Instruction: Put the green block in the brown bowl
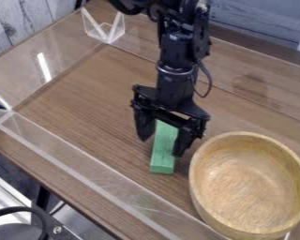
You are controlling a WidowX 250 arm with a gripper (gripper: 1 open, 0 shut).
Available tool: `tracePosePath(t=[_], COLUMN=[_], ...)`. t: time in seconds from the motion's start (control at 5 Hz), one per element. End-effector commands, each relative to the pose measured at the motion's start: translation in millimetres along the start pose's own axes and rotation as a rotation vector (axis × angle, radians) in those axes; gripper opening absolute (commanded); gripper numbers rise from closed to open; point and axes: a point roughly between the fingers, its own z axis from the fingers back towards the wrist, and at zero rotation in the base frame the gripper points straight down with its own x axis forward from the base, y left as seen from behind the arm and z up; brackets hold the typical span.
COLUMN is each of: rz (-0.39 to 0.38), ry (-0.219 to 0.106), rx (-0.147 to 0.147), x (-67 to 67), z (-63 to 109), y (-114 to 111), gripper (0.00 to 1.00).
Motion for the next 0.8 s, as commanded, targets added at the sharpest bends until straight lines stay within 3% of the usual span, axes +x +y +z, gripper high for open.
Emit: tracePosePath(t=[0.0, 0.6], rz=[-0.002, 0.014], ry=[-0.023, 0.004], rx=[0.003, 0.009], x=[5.1, 8.9], z=[0.9, -16.0], y=[0, 3], gripper=[1.00, 1.00])
